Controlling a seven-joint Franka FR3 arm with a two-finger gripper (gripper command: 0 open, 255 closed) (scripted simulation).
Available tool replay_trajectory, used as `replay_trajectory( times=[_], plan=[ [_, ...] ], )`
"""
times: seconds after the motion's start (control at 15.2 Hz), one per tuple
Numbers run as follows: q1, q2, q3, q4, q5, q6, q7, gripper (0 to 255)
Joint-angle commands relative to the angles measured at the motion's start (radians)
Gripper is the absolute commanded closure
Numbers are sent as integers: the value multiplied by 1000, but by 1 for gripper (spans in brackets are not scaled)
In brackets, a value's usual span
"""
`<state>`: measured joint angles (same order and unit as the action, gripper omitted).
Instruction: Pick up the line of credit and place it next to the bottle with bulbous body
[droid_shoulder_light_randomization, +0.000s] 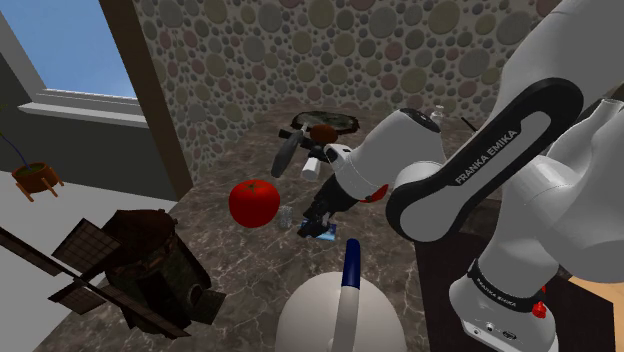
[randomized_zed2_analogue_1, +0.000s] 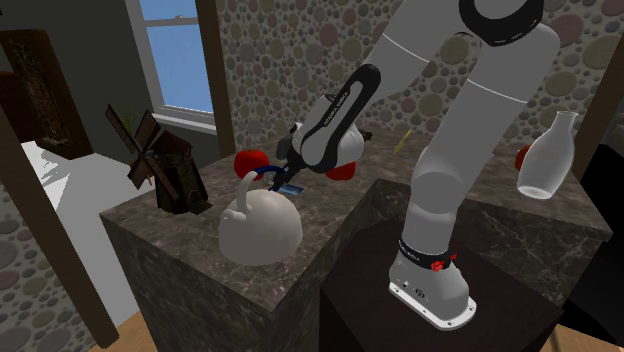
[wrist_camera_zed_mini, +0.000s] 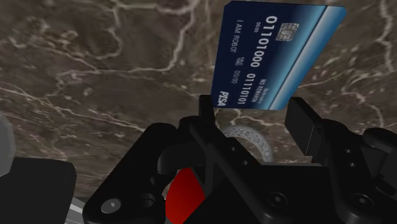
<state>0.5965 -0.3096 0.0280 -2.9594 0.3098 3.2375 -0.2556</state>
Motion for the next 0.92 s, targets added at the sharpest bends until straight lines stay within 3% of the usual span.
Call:
replay_trajectory(
  times=[0.0, 0.4, 0.86],
  plan=[
    [0, 0, 0, 0, 0, 0, 0, 255],
    [0, 0, 0, 0, 0, 0, 0, 255],
    [-101, -135, 90, 19, -22, -159, 26, 255]
  ],
)
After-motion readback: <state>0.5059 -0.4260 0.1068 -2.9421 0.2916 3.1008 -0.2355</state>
